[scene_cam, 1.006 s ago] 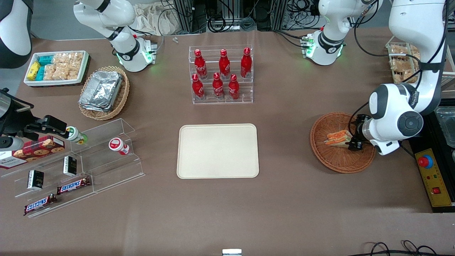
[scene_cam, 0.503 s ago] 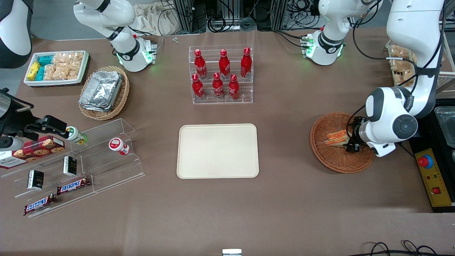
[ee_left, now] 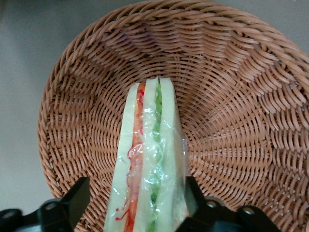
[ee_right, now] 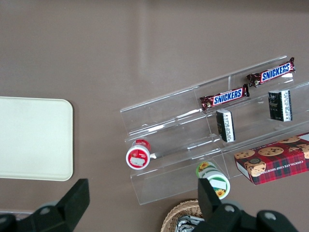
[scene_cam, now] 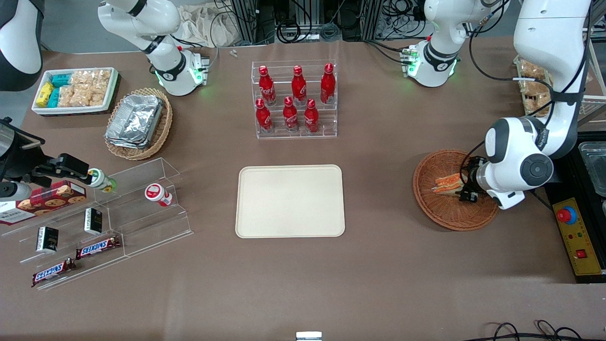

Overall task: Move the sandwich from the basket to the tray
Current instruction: 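Close the left gripper on the sandwich and lift it from the basket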

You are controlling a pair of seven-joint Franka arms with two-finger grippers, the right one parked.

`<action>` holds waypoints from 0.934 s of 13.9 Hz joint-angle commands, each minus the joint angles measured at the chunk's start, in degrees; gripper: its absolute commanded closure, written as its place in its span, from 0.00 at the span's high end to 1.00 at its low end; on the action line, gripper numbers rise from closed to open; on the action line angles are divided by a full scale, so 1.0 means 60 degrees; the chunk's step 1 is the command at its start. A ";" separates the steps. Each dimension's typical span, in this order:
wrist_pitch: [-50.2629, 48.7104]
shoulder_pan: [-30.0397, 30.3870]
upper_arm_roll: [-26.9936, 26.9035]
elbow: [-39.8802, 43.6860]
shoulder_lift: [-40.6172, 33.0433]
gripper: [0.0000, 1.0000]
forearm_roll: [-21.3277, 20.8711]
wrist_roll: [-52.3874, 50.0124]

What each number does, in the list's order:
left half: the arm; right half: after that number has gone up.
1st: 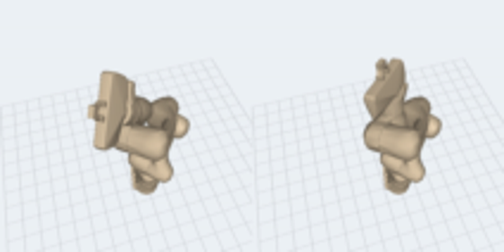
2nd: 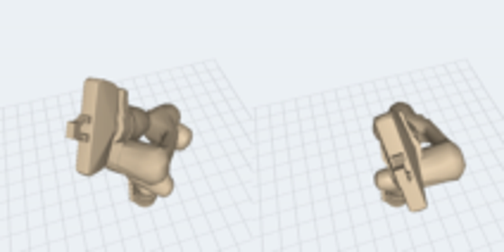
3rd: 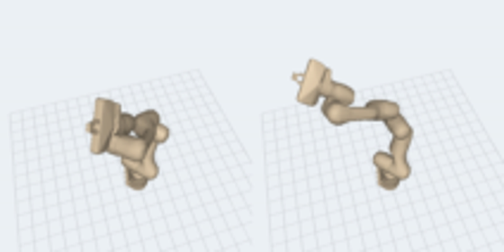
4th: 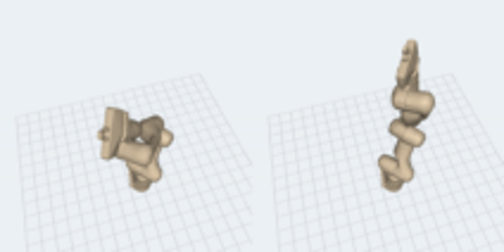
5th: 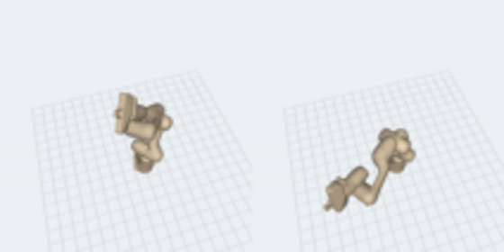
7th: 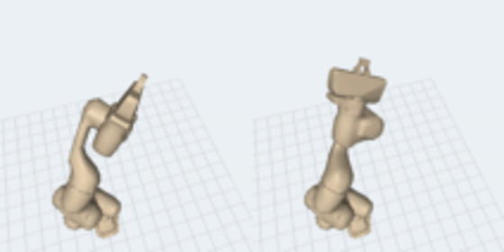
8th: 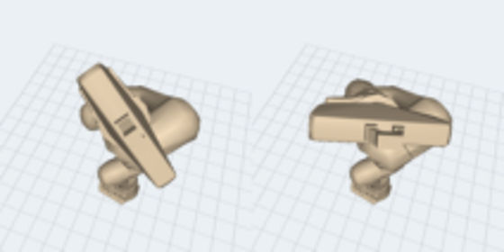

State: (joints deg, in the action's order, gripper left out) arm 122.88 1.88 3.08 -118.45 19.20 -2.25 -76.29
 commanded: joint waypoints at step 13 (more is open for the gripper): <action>-0.3907 -0.0049 0.0760 0.3448 -0.0065 0.00 -0.0153 -0.0413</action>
State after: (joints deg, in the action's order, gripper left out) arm 105.77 1.85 6.49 -103.24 18.70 -2.60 -79.93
